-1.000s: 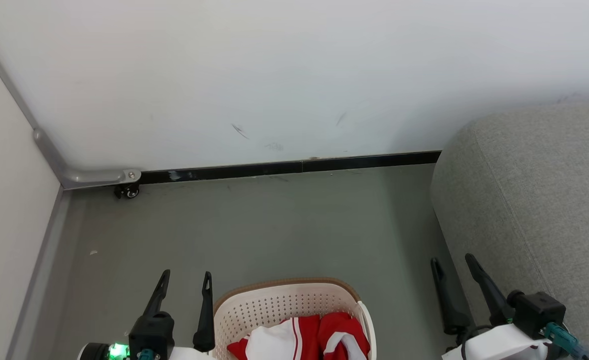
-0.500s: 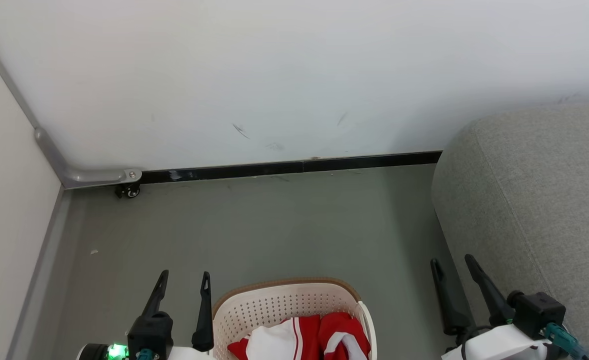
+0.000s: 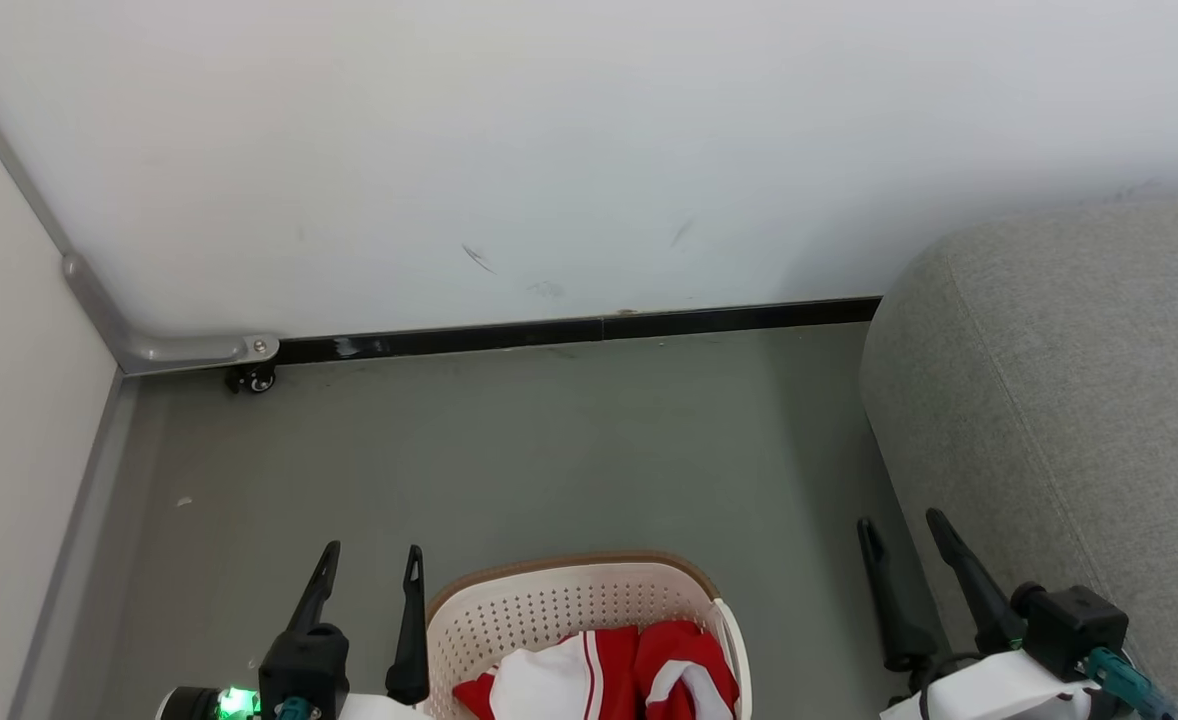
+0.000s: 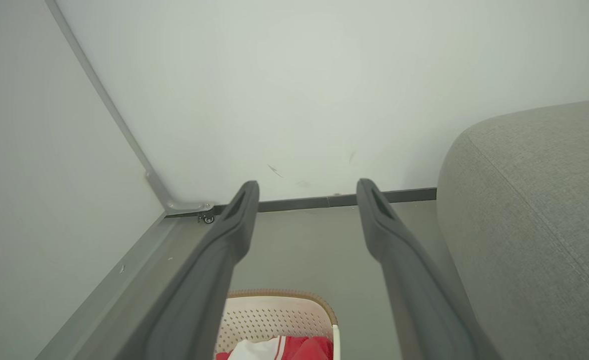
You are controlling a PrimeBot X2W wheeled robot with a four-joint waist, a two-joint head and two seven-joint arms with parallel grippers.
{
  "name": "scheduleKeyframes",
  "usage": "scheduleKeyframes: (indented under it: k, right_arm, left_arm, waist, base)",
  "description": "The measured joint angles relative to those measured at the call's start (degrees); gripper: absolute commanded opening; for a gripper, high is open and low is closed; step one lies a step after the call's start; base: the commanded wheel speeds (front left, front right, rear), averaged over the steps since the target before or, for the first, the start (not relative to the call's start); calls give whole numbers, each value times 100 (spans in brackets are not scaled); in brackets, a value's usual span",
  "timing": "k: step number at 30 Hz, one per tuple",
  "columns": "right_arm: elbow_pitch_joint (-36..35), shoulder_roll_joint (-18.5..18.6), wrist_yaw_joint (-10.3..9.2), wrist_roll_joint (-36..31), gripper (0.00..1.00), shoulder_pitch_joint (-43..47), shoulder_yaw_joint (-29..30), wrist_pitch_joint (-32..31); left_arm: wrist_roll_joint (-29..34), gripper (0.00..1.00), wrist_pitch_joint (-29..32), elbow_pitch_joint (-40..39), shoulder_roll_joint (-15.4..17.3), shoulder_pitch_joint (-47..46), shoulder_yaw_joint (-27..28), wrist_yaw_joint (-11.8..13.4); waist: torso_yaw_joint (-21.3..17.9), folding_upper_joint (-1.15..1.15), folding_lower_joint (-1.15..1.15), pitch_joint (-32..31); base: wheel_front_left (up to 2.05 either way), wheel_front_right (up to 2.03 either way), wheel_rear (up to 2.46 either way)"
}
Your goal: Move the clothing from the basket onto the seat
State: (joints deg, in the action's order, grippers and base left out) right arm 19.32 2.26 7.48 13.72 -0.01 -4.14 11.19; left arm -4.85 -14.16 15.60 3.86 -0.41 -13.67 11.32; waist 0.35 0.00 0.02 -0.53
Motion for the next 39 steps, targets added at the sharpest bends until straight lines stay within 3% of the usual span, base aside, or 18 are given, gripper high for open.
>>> scheduleKeyframes:
  k: [7,24,39]
  right_arm:
    - [-67,1,0,-13,100,1,57,68]
    - [-508,0,0,-298,100,115,635,144]
    - [-1049,-1,0,-298,100,58,697,199]
  left_arm:
    - [76,100,0,86,85,-190,-169,-135]
    - [268,100,0,621,10,-586,-894,-742]
    - [409,100,0,1146,-34,-1074,-1189,-892]
  waist:
    - [-28,0,0,81]
    - [-170,0,0,512]
    - [-365,0,-1,1192]
  base:
    - [0,0,0]
    - [0,0,0]
    - [0,0,0]
